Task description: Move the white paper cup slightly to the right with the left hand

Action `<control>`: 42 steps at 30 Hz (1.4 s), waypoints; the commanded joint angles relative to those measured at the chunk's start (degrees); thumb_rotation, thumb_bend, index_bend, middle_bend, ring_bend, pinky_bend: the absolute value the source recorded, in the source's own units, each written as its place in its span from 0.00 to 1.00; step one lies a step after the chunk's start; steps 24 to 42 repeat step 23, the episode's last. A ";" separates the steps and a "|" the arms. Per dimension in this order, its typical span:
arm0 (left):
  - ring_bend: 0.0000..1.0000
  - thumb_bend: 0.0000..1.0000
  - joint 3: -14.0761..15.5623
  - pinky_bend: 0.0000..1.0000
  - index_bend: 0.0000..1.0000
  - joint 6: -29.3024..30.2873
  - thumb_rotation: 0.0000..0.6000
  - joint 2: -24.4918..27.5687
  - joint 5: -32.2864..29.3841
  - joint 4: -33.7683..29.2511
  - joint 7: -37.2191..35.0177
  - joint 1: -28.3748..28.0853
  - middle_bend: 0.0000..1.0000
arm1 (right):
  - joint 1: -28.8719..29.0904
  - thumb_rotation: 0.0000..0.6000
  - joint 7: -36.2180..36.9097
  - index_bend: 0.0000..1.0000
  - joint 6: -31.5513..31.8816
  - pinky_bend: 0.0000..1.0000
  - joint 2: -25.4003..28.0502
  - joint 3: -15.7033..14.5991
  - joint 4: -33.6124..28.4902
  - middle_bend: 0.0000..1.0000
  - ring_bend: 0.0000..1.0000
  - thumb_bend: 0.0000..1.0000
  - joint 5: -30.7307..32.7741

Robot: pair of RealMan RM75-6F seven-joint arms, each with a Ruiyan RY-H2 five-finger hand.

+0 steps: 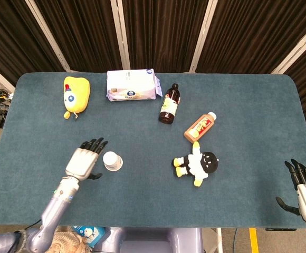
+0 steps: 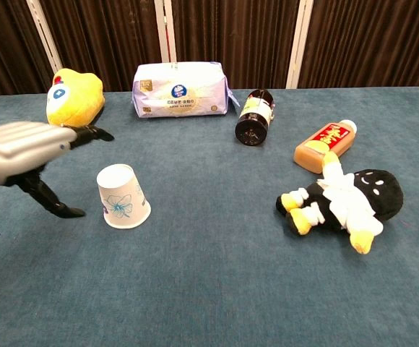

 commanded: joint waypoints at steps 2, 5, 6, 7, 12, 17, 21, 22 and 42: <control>0.06 0.14 2.51 0.17 0.06 5.44 1.00 5.82 5.37 -3.67 -4.60 3.92 0.04 | -0.04 1.00 -0.24 0.00 0.08 0.00 -0.03 -0.03 0.03 0.00 0.00 0.24 -0.04; 0.06 0.14 3.99 0.17 0.05 8.11 1.00 9.36 8.16 -4.65 -8.42 6.42 0.02 | -0.08 1.00 -0.47 0.00 0.18 0.00 -0.08 -0.02 0.03 0.00 0.00 0.24 -0.03; 0.06 0.14 4.59 0.17 0.04 9.15 1.00 10.70 9.35 -4.81 -9.81 7.37 0.01 | -0.09 1.00 -0.59 0.00 0.21 0.00 -0.10 -0.02 0.06 0.00 0.00 0.24 -0.02; 0.06 0.13 5.17 0.17 0.03 10.13 1.00 11.91 10.62 -4.79 -11.19 8.23 0.00 | -0.10 1.00 -0.68 0.00 0.25 0.00 -0.14 -0.02 0.09 0.00 0.00 0.24 -0.04; 0.00 0.09 8.56 0.10 0.00 15.42 1.00 17.38 17.19 -3.33 -18.20 12.85 0.00 | -0.12 1.00 -1.17 0.00 0.33 0.00 -0.28 -0.02 0.08 0.00 0.00 0.24 -0.04; 0.00 0.07 11.94 0.01 0.00 20.71 1.00 19.84 22.49 1.72 -25.52 17.79 0.00 | -0.08 1.00 -1.35 0.00 0.27 0.00 -0.33 0.03 0.00 0.00 0.00 0.24 0.05; 0.00 0.05 13.16 0.00 0.00 22.47 1.00 21.09 23.72 3.99 -27.82 20.18 0.00 | -0.03 1.00 -1.59 0.00 0.21 0.00 -0.37 -0.02 -0.03 0.00 0.00 0.24 -0.08; 0.00 0.05 13.23 0.00 0.00 22.52 1.00 21.33 23.58 4.01 -27.92 20.48 0.00 | -0.03 1.00 -1.51 0.00 0.23 0.00 -0.36 0.00 -0.09 0.00 0.00 0.24 -0.06; 0.00 0.05 13.17 0.00 0.00 22.55 1.00 21.43 23.55 3.86 -28.23 20.63 0.00 | -0.02 1.00 -1.42 0.00 0.28 0.00 -0.35 0.04 -0.12 0.00 0.00 0.24 -0.07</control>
